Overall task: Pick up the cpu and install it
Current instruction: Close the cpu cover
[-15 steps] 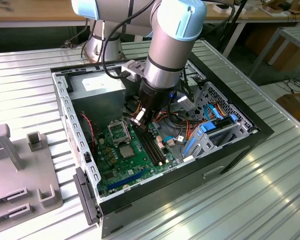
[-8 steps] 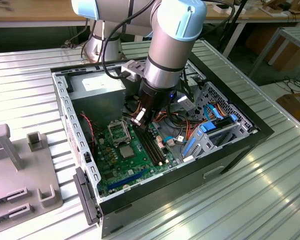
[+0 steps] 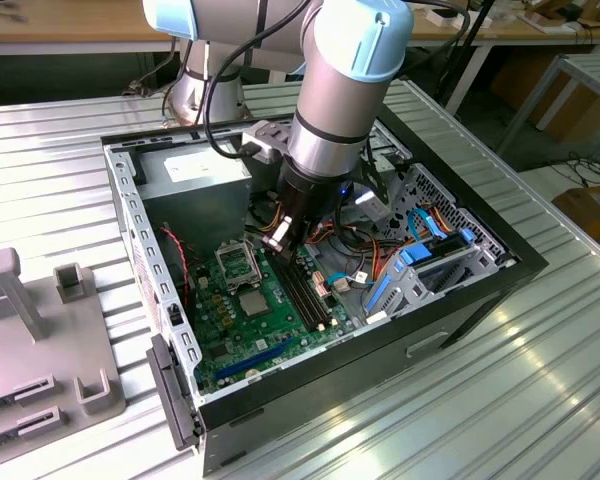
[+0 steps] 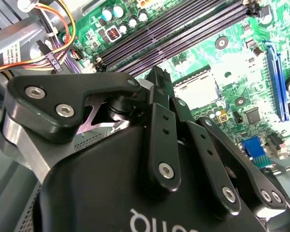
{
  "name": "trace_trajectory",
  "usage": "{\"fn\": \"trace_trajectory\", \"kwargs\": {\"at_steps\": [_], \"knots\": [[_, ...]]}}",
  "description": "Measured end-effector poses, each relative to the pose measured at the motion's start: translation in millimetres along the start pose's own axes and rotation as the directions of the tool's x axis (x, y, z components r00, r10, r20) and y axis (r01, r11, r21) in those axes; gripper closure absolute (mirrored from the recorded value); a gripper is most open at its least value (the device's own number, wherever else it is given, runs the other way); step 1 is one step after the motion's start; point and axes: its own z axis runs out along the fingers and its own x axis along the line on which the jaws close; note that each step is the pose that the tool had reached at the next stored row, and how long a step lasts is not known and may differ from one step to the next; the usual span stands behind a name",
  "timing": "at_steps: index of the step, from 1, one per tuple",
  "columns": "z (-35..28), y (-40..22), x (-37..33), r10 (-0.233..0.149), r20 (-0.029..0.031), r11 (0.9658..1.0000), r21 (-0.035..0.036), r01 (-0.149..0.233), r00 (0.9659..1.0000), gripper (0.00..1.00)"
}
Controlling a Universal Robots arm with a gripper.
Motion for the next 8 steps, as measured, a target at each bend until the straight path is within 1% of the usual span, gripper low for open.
{"fn": "trace_trajectory", "kwargs": {"at_steps": [3,5,7,8], "knots": [[-0.1,-0.2,-0.4,-0.048,-0.0003,0.9988,0.0019,0.048,0.9988,0.89],[0.0,-0.3,-0.5,-0.089,-0.0005,0.9961,0.0034,0.089,0.9961,0.89],[0.0,-0.3,-0.5,-0.128,-0.0009,0.9917,0.0048,0.128,0.9918,0.89],[0.1,-0.3,-0.5,-0.159,-0.0013,0.9872,0.0061,0.159,0.9872,0.89]]}}
